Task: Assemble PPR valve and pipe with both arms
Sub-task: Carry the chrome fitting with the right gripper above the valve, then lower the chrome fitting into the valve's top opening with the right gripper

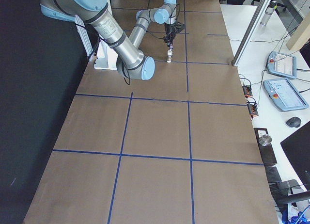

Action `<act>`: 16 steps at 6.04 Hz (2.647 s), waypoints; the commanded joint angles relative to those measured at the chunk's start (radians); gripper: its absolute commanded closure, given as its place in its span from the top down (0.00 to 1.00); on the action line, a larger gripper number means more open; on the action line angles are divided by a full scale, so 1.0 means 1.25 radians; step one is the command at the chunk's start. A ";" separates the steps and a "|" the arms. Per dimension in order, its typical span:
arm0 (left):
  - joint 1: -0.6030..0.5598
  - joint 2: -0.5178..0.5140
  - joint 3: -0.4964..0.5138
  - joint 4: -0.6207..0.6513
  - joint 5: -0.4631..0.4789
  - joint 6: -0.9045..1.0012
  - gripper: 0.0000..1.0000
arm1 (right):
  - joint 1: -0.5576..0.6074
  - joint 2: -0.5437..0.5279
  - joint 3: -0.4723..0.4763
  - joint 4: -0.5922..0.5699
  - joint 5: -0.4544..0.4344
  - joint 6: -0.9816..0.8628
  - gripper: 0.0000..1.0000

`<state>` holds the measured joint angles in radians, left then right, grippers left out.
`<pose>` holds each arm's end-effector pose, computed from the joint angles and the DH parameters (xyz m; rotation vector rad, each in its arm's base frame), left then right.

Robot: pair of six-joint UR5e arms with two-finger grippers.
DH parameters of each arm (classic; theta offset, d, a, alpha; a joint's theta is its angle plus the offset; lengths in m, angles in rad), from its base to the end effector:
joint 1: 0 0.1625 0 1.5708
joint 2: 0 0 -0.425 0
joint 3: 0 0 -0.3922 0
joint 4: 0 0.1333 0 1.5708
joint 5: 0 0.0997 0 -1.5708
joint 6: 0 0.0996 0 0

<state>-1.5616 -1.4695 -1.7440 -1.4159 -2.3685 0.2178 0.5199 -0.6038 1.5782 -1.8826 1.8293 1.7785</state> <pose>-0.0579 -0.4424 0.6347 0.0049 0.8022 0.1816 -0.5609 -0.4453 0.0939 -0.1458 -0.7007 0.6113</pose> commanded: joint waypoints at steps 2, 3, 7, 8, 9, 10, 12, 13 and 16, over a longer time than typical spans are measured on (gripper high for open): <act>0.000 0.000 0.000 0.000 0.000 0.000 1.00 | -0.012 0.002 -0.002 0.003 -0.010 0.001 0.00; 0.000 0.000 0.000 0.000 0.000 0.000 1.00 | -0.011 0.003 -0.003 0.004 -0.012 0.001 0.00; 0.000 0.000 0.001 0.000 0.000 0.000 1.00 | -0.011 0.002 -0.010 0.032 -0.021 -0.004 0.00; 0.000 0.000 0.002 0.000 0.000 0.000 1.00 | -0.012 0.001 -0.017 0.032 -0.026 -0.005 0.00; 0.000 0.001 0.000 0.000 0.000 0.000 1.00 | -0.011 0.000 -0.018 0.032 -0.028 -0.007 0.00; 0.000 0.001 0.000 0.000 0.000 0.000 1.00 | -0.011 -0.002 -0.019 0.032 -0.029 -0.007 0.00; 0.000 0.000 0.000 0.000 0.000 0.000 1.00 | -0.016 -0.004 -0.019 0.032 -0.028 -0.007 0.00; 0.000 0.000 0.000 0.000 0.000 0.000 1.00 | -0.019 -0.005 -0.019 0.032 -0.028 -0.007 0.00; 0.000 0.001 0.000 0.000 0.000 0.000 1.00 | -0.020 -0.016 -0.021 0.033 -0.028 -0.009 0.02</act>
<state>-1.5616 -1.4685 -1.7442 -1.4158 -2.3684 0.2178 0.4956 -0.6170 1.5528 -1.8418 1.7948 1.7692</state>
